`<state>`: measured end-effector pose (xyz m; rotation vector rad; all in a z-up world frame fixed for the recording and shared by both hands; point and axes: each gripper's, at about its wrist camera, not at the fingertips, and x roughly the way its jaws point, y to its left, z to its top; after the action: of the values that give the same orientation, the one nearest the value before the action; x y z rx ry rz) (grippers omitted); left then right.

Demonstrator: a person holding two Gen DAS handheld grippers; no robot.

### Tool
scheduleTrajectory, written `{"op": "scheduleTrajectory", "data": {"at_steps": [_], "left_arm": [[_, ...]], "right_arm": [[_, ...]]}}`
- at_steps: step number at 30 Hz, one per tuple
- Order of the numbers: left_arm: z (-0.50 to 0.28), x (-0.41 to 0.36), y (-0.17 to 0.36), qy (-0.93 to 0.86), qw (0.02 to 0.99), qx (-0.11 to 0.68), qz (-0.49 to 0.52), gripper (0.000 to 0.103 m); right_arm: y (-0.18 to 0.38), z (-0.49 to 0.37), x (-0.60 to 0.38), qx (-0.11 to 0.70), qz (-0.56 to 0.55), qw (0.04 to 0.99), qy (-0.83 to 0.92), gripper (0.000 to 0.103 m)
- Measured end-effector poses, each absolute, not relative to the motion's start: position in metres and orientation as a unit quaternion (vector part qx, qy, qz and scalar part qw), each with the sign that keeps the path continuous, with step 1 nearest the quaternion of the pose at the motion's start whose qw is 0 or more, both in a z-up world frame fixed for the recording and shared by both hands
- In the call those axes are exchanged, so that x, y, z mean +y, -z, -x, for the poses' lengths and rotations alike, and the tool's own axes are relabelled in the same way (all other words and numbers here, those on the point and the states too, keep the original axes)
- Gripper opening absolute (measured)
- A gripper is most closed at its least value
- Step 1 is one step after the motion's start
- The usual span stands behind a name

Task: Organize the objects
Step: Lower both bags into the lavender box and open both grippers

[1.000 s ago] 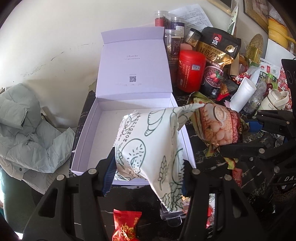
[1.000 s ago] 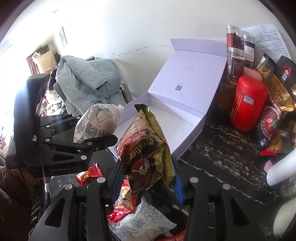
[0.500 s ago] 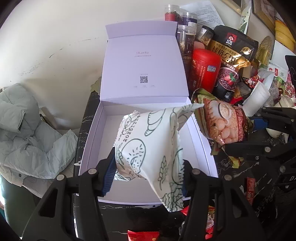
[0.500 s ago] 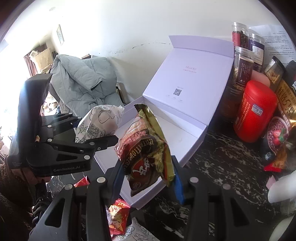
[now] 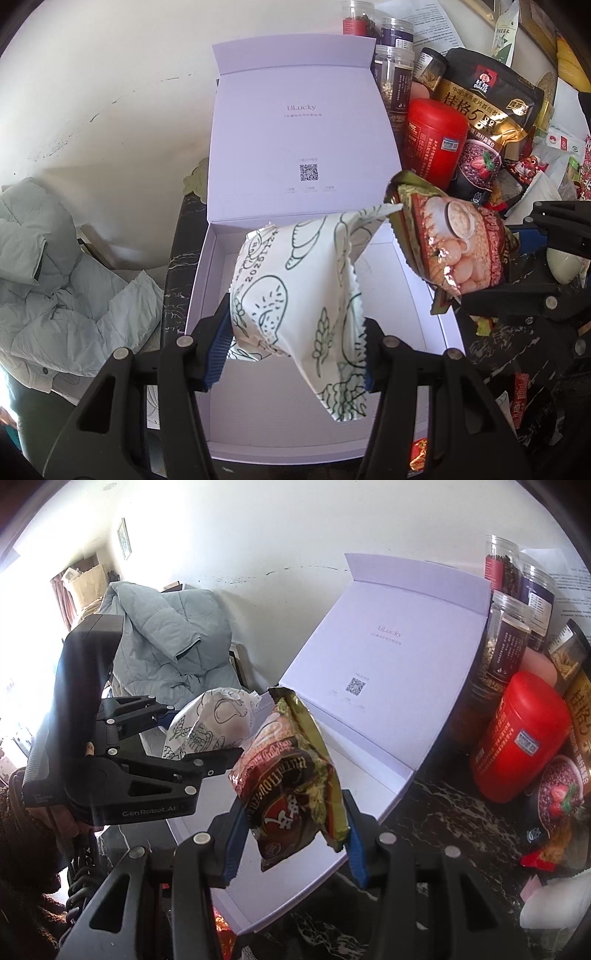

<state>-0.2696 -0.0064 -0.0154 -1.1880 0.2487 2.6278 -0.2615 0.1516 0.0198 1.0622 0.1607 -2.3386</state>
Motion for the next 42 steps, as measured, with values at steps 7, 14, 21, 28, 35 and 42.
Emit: {"op": "scheduleTrajectory", "data": {"at_steps": [7, 14, 21, 28, 35, 42], "left_arm": [[0.295, -0.002, 0.007, -0.904, 0.116, 0.106, 0.397, 0.053], [0.325, -0.001, 0.016, -0.899, 0.100, 0.110, 0.412, 0.053], [0.346, 0.004, 0.029, -0.891, 0.094, 0.108, 0.430, 0.050], [0.362, 0.008, 0.056, -0.881, 0.091, 0.121, 0.449, 0.047], [0.363, 0.005, 0.067, -0.881, 0.085, 0.139, 0.444, 0.047], [0.361, 0.003, 0.068, -0.879, 0.080, 0.147, 0.446, 0.048]], "right_arm": [[-0.022, 0.291, 0.151, 0.052, -0.410, 0.288, 0.864, 0.047], [-0.019, 0.318, 0.150, 0.054, -0.421, 0.283, 0.860, 0.047], [-0.002, 0.339, 0.143, 0.037, -0.440, 0.293, 0.848, 0.047], [0.018, 0.354, 0.140, 0.041, -0.453, 0.286, 0.843, 0.047], [0.038, 0.363, 0.137, 0.050, -0.470, 0.284, 0.834, 0.047], [0.054, 0.373, 0.132, 0.053, -0.490, 0.280, 0.824, 0.047]]}}
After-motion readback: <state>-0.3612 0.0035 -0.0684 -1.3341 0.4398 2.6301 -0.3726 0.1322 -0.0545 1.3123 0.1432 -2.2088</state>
